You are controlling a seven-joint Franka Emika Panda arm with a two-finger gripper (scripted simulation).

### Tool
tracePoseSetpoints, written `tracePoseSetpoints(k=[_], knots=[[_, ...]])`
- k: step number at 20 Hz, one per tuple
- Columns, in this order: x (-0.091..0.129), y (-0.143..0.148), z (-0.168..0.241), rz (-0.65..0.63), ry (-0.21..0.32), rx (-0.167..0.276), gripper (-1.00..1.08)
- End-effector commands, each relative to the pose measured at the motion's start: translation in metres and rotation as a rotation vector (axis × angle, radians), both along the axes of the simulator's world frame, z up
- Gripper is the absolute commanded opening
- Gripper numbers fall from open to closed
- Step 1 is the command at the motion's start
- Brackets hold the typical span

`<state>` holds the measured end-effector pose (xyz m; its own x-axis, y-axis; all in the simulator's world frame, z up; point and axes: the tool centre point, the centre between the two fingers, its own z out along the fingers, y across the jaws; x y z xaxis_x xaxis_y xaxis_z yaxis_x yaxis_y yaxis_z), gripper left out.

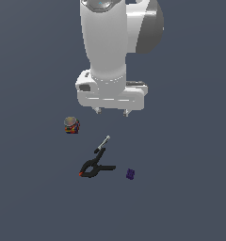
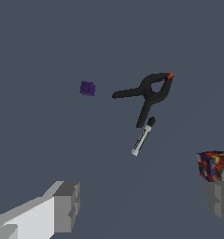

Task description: Pick up a designated object from a clutter of objects.

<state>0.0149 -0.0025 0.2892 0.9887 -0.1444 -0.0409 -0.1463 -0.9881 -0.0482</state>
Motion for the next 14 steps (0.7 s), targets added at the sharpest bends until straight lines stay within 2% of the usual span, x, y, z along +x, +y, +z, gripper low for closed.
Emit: tracePoseSetpoints(k=[1,14], knots=[[0.008,-0.004,-0.011,-0.053,0.001,0.0,1.0],[0.06,-0.035,-0.098,-0.441,0.005,-0.016,1.0]])
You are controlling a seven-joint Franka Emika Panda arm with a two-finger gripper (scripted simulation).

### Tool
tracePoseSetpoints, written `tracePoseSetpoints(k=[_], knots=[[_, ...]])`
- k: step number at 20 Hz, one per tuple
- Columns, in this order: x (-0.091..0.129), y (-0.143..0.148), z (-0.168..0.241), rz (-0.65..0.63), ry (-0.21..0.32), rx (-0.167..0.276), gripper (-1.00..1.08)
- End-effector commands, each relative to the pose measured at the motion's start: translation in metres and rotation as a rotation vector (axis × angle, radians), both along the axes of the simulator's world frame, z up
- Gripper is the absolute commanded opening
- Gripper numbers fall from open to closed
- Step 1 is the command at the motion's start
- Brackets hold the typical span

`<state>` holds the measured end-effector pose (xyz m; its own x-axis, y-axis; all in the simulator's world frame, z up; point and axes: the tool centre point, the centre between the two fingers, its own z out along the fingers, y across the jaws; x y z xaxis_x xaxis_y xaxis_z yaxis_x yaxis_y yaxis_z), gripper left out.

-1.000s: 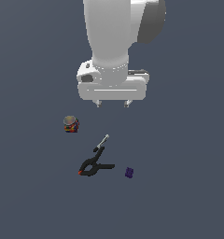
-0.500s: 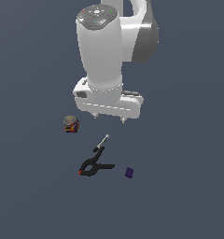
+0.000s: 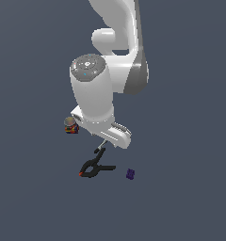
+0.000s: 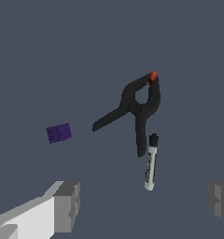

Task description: Pick up a designated object from a clutter of objects.

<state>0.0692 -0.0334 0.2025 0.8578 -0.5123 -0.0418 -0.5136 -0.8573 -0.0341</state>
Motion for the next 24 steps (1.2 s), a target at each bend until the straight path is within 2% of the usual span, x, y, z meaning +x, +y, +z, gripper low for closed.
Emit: tracePoseSetpoints(k=[1,13,24], knots=[[0.009,-0.007,-0.019,-0.079,0.0,-0.006,1.0],[0.035,-0.038,-0.103,-0.398,-0.002,-0.039,1.0],[0.04,-0.049,-0.133,-0.505,-0.005,-0.054,1.0]])
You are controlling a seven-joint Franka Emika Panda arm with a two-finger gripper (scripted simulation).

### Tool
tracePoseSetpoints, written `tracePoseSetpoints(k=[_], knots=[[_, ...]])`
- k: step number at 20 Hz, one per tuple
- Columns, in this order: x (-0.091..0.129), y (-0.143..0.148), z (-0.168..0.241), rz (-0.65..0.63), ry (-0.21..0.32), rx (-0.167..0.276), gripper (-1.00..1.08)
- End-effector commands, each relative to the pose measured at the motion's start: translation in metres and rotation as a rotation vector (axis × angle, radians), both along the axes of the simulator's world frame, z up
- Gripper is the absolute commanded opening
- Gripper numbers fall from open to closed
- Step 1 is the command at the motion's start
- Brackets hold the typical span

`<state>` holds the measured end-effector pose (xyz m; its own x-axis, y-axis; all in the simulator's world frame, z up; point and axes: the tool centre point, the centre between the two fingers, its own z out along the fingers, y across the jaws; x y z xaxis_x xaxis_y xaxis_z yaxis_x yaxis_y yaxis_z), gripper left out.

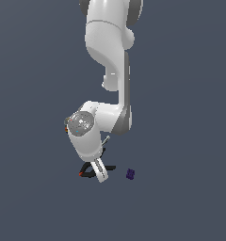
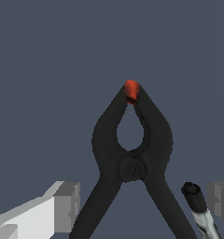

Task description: Pick up a designated object from a clutter of objects.

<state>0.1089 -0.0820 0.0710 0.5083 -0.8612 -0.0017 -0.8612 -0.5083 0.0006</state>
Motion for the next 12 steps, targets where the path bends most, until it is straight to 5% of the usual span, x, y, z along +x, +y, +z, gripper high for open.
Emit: tracePoseSetpoints(k=[1,12], knots=[[0.001,-0.001,-0.002,-0.008,-0.001,-0.001,1.0],[-0.001,0.0,-0.038,-0.007,-0.001,-0.001,1.0]])
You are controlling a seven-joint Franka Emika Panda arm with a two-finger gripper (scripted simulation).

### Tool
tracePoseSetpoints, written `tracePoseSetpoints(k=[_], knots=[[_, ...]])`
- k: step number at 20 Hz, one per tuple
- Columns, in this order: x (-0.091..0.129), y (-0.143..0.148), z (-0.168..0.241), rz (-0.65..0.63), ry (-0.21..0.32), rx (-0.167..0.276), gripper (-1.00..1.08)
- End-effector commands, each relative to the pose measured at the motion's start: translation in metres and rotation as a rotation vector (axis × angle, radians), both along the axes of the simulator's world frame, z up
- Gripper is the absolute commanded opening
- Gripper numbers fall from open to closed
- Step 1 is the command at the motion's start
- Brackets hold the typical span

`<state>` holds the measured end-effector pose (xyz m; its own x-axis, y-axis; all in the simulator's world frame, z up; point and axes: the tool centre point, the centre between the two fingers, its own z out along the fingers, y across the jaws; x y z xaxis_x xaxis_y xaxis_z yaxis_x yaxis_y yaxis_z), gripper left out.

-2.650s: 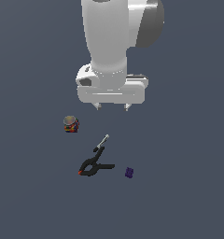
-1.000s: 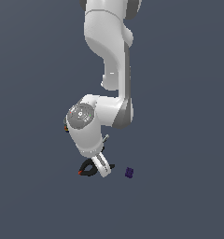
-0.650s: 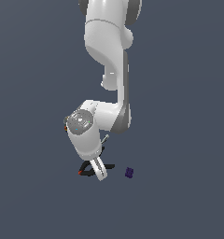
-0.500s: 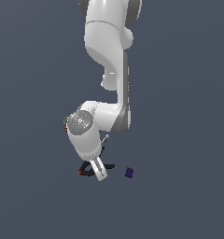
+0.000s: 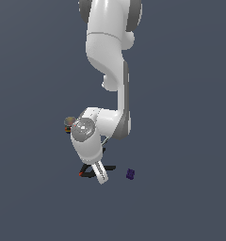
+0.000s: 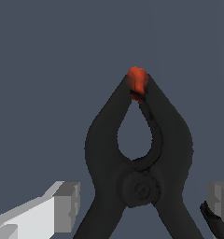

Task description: Pick up a designated object from a clutter of objects.

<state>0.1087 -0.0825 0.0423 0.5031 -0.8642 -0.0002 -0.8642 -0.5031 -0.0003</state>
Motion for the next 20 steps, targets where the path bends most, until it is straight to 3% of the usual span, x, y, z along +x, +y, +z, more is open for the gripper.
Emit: tracePoseSetpoints(k=[1,7,8,20], knots=[[-0.0006,-0.0001,-0.0132,-0.001,0.0,0.0,1.0],[0.0007,-0.0003,-0.023,-0.002,0.0,0.0,1.0],[0.0007,-0.0003,-0.023,-0.002,0.0,0.0,-1.0],[0.0006,0.0001,-0.0209,-0.001,0.0,0.0,-1.0]])
